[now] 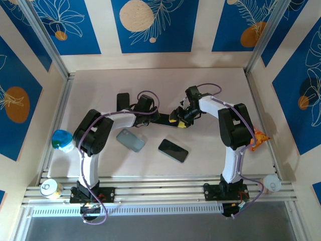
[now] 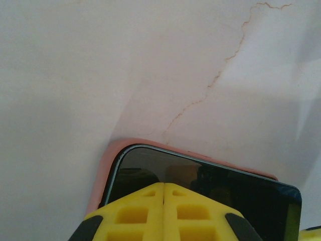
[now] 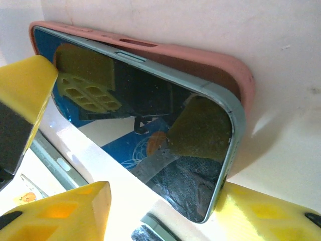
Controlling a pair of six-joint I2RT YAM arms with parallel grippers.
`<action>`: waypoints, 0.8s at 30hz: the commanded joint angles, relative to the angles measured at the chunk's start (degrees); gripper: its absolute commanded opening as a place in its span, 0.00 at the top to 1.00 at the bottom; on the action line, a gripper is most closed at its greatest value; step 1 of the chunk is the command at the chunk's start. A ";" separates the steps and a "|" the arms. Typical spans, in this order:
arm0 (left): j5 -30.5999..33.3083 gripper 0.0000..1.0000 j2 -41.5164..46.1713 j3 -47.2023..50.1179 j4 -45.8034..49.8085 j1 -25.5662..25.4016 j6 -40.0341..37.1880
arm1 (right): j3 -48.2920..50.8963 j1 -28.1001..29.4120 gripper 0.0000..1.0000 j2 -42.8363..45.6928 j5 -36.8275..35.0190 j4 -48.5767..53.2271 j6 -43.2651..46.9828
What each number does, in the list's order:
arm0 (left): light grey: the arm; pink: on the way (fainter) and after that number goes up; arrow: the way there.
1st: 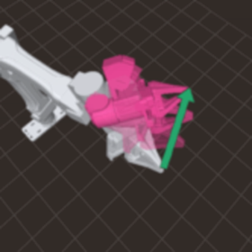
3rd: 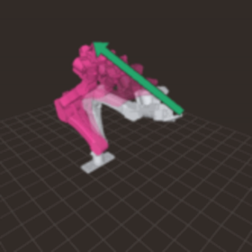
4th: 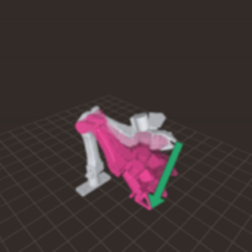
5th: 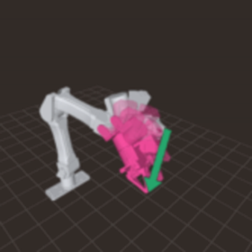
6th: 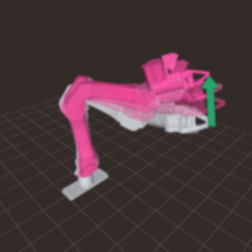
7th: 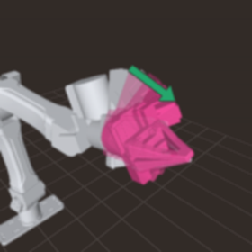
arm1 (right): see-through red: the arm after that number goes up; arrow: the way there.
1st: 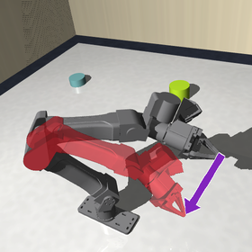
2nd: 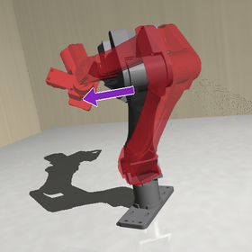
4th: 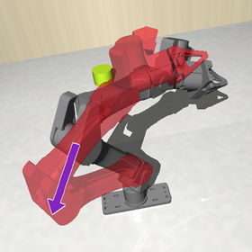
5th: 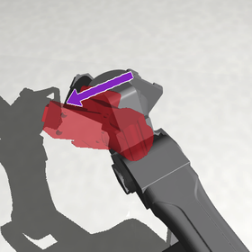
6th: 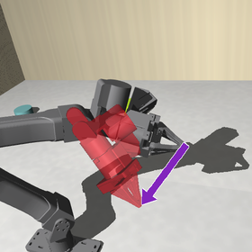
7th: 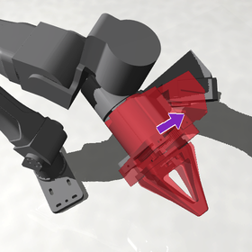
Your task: Put the phone into the phone case
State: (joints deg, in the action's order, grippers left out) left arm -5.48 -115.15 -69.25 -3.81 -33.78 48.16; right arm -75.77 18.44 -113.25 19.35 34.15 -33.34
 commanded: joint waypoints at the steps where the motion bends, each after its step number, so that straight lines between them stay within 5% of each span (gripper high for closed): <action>1: 0.38 1.00 -2.31 -0.70 1.54 0.18 0.83 | -1.11 0.28 0.45 -0.74 0.97 -0.44 -0.28; 24: 0.11 1.00 1.28 0.08 2.84 0.86 0.97 | 2.14 1.44 0.44 3.83 -2.94 -0.34 0.12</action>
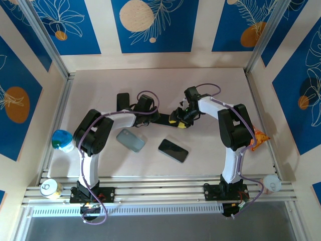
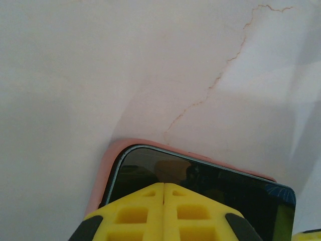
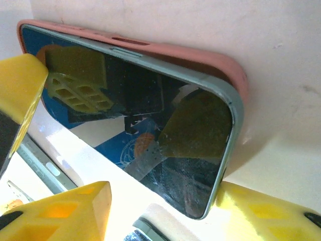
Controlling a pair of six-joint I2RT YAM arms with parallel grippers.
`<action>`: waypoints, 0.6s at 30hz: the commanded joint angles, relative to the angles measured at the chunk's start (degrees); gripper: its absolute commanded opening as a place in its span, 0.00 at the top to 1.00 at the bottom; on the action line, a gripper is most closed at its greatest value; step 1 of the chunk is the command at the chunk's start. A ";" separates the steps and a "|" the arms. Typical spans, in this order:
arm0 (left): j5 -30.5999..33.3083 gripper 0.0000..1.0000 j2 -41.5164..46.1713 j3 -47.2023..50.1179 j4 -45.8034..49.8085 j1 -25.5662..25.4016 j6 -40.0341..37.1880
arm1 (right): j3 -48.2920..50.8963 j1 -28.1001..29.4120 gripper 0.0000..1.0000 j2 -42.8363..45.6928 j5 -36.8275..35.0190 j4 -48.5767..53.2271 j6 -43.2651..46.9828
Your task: Put the phone into the phone case
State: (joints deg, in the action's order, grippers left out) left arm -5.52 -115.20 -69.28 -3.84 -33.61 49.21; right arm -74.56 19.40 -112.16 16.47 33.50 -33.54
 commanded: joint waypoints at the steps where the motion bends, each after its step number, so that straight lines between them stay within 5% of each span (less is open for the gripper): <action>1: 0.24 1.00 1.89 0.31 2.79 0.72 -0.15 | 1.00 0.38 0.44 3.21 -0.09 0.51 0.38; 12: 0.53 1.00 6.11 2.86 3.37 3.06 -0.76 | 4.25 0.03 0.44 7.21 -1.25 -0.71 -0.16; 18: 0.84 1.00 6.70 3.91 4.27 3.59 -1.40 | 5.43 0.03 0.71 6.65 -0.50 -2.49 -0.71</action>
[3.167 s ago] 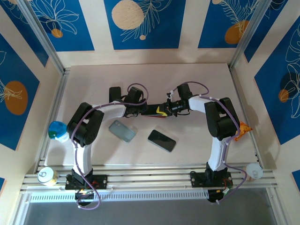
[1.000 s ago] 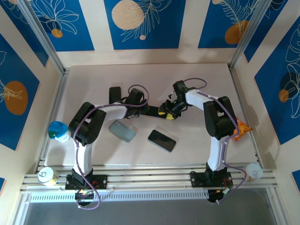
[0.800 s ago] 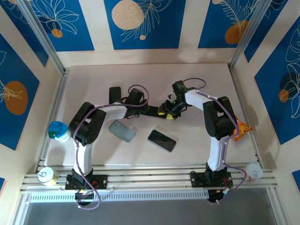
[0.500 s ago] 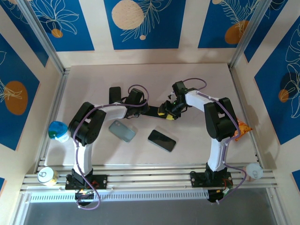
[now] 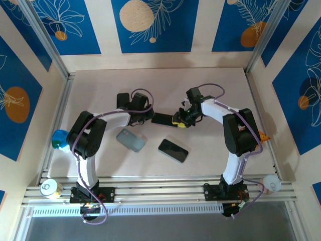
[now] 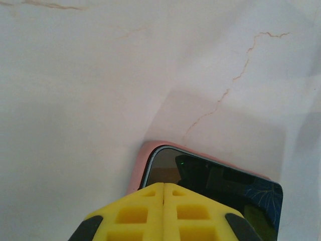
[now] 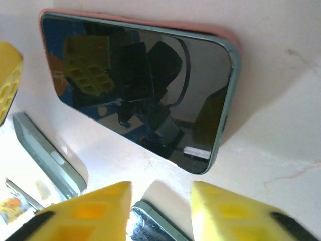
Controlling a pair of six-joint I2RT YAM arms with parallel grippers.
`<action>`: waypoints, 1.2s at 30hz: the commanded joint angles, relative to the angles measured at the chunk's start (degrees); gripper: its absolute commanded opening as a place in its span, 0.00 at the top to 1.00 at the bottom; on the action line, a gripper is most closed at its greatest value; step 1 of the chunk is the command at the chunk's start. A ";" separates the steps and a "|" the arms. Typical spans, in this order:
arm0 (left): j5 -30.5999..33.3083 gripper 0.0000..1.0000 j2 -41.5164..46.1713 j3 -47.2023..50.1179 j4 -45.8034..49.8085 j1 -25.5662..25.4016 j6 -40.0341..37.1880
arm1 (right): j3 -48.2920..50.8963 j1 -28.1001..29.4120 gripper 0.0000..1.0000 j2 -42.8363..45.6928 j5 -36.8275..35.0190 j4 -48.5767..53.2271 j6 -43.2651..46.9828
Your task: Put the phone into the phone case
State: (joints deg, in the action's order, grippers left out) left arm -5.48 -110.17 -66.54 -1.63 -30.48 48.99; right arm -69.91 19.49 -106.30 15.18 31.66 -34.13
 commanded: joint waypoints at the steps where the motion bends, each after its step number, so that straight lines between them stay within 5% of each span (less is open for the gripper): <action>1: 0.90 1.00 1.55 1.44 2.07 0.61 -1.22 | 1.06 -0.06 0.74 0.66 0.63 -1.01 -0.27; 6: 1.60 0.77 1.41 2.60 2.24 0.65 -1.24 | 1.62 -0.09 0.78 -0.34 0.79 -1.69 -0.32; 36: -1.64 0.67 -3.08 0.40 -1.28 -1.69 0.69 | 0.56 1.41 0.79 -5.02 -0.12 -3.27 -0.94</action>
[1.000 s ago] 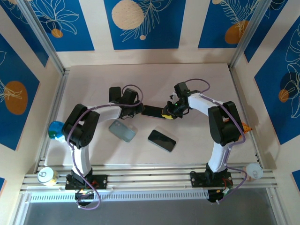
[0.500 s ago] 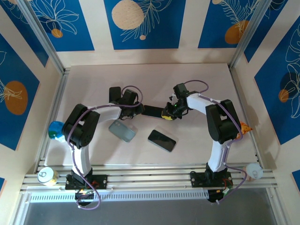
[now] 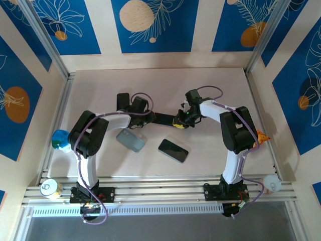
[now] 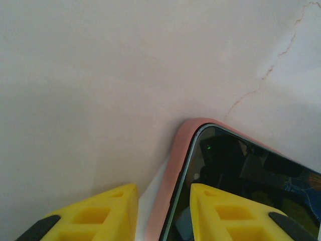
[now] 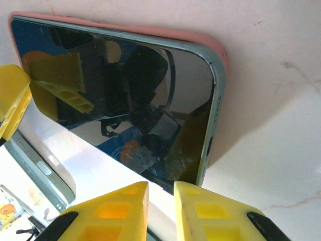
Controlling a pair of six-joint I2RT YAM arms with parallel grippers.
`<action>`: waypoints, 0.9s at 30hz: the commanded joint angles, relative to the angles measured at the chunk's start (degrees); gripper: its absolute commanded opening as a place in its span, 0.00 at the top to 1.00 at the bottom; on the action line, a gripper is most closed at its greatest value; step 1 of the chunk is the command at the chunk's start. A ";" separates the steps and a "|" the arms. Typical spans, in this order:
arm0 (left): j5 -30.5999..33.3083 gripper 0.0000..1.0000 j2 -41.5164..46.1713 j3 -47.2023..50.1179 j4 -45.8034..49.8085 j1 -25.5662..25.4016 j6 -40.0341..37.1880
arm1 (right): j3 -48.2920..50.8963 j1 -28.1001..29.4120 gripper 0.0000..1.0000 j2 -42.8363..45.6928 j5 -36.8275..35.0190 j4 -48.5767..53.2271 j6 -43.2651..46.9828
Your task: Put the phone into the phone case
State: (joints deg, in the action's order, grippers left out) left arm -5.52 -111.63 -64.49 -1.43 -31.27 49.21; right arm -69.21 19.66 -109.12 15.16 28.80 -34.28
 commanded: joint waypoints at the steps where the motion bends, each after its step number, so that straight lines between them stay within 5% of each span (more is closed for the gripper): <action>1: -1.60 0.67 -1.69 -1.87 -1.49 -1.04 0.53 | -0.15 1.29 0.79 -2.25 -0.08 -0.48 -0.87; 18: -0.58 0.67 0.18 -2.48 0.32 -0.49 -1.09 | 0.74 -0.35 0.80 5.03 0.00 -0.85 -1.72; 23: -0.63 0.67 0.83 -2.38 0.78 0.45 -1.54 | -0.37 -1.04 1.00 5.83 -0.52 1.60 0.29; 27: -0.63 0.67 0.56 -3.23 1.36 0.85 -1.91 | 0.25 -0.64 1.00 4.99 -2.09 1.97 1.05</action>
State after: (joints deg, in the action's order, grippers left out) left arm -5.78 -112.25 -65.63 -1.04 -31.07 48.95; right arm -69.30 18.76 -104.09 14.15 28.45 -34.41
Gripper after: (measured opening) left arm 0.333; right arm 0.050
